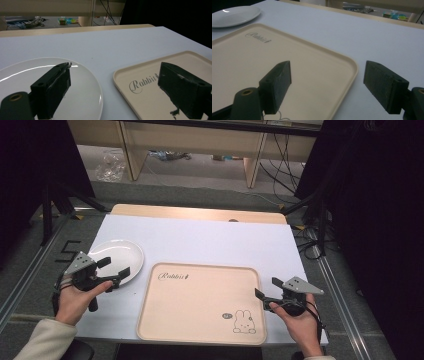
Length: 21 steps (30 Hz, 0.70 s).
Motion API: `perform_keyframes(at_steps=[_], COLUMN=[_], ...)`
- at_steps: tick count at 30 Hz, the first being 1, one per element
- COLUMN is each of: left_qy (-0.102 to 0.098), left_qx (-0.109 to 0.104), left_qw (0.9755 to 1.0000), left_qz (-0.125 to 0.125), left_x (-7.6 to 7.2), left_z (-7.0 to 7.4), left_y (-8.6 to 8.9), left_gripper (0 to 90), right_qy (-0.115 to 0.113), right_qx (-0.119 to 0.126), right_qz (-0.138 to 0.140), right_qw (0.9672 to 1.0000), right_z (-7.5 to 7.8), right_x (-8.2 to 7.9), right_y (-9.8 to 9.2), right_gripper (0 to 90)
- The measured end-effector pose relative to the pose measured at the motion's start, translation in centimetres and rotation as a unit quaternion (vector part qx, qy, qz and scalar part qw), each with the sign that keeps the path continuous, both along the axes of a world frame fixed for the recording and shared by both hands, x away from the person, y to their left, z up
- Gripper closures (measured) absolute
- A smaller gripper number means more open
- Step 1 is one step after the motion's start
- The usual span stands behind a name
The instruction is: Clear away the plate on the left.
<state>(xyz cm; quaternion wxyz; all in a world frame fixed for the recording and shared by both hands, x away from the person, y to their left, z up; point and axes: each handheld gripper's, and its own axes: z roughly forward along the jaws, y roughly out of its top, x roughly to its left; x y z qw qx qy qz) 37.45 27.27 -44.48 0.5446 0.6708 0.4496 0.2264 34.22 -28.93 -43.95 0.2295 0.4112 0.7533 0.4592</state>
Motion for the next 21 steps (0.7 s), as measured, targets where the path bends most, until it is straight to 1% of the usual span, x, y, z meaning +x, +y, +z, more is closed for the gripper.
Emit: perform_keyframes(at_steps=[4,5,6,7,8,9,10,12,16,17,19,20,21], left_qy=[-0.002,-0.002,-0.002,-0.002,-0.002,-0.002,-0.002,-0.003,-0.003,0.0,0.001,0.004,0.009], left_qx=[-0.001,-0.001,-0.001,0.0,-0.001,-0.001,-0.001,0.0,-0.001,-0.003,-0.003,-0.001,-0.004], left_qw=[1.0,1.0,1.0,1.0,1.0,1.0,1.0,1.0,1.0,0.9999,0.9999,0.9999,0.9997], left_qz=[0.003,0.003,0.003,0.003,0.004,0.004,0.004,0.004,0.007,0.011,0.011,0.016,0.023], left_x=[-0.07,-0.08,-0.08,-0.08,-0.08,-0.08,-0.09,-0.1,-0.09,-0.09,-0.06,-0.05,0.01], left_z=[0.1,0.12,0.12,0.13,0.13,0.13,0.13,0.15,0.16,0.17,0.16,0.14,0.09], left_y=[0.04,0.04,0.04,0.05,0.05,0.05,0.06,0.08,0.2,0.31,0.43,0.53,0.78], left_gripper=[10.5,10.5,10.5,10.5,10.5,10.6,10.6,10.7,11.1,11.5,12.4,13.3,14.3], right_qy=[0.001,-0.004,-0.015,-0.016,-0.013,-0.013,-0.019,-0.016,-0.022,-0.019,-0.017,-0.016,-0.021], right_qx=[0.001,0.001,0.013,0.014,0.006,0.006,0.015,0.016,0.014,0.005,0.007,0.004,0.014], right_qz=[-0.001,0.0,0.0,0.001,0.0,0.0,0.003,0.002,0.002,0.0,0.002,0.001,0.003], right_qw=[1.0,1.0,0.9998,0.9998,0.9999,0.9999,0.9997,0.9998,0.9997,0.9998,0.9998,0.9999,0.9997], right_z=[0.13,0.11,-0.06,-0.09,0.01,0.01,-0.07,0.02,0.0,0.1,0.09,0.12,-0.02], right_x=[-0.1,-0.08,0.04,0.05,-0.01,-0.01,0.04,-0.02,0.01,-0.07,-0.06,-0.08,0.02], right_y=[-0.01,-0.02,0.13,0.14,0.05,0.05,0.16,0.15,0.18,0.08,0.08,0.04,0.16], right_gripper=[23.1,23.1,23.1,23.1,23.1,23.1,23.0,22.9,22.6,22.5,22.5,22.5,22.5])
